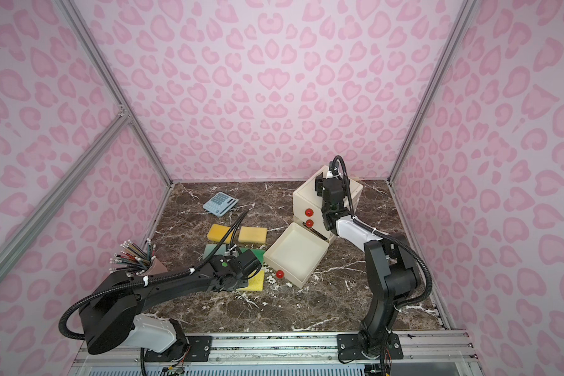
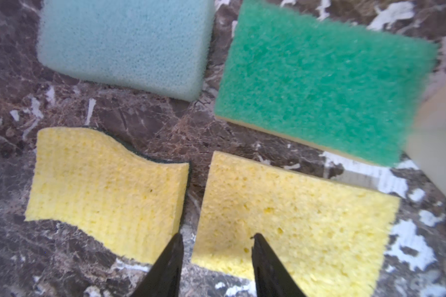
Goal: Take the sponge out of the drawer
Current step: Place the sponge at the center of the board, then move the storage box to the center of the board, then pick up the drawer from the center of the board.
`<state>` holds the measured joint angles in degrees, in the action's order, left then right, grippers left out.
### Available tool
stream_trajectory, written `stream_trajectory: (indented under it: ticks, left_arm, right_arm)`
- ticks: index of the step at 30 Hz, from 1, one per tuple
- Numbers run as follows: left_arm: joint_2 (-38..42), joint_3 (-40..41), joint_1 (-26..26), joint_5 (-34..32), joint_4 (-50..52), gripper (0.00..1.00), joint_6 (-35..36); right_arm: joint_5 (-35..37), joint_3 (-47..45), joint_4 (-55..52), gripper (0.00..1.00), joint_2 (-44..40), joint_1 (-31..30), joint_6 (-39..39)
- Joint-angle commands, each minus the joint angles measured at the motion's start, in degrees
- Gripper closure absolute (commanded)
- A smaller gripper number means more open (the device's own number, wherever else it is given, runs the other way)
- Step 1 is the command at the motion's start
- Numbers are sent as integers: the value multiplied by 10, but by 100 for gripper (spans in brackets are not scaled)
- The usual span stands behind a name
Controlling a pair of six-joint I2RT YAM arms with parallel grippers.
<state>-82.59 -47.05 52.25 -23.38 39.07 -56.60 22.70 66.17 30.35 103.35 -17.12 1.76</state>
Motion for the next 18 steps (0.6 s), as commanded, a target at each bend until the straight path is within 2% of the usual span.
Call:
stream_trajectory:
  ticks: [1,3,6,13,18]
  left_arm:
    - [30,-5,17,3,-60,52,78]
    - [50,4,25,48,-122,48,136]
    - [48,3,29,103,-158,36,188]
    - [-27,-18,47,189,-222,35,277]
    - [-64,-27,47,202,-274,35,303]
  right_arm:
    - [26,-21,-318,18,35,7,-49]
    - [23,-20,-318,18,35,8,-48]
    - [17,-20,-317,18,34,9,-47]
    - [-8,-30,-312,18,16,13,-41]
    - [-55,-53,-289,18,-21,15,-39]
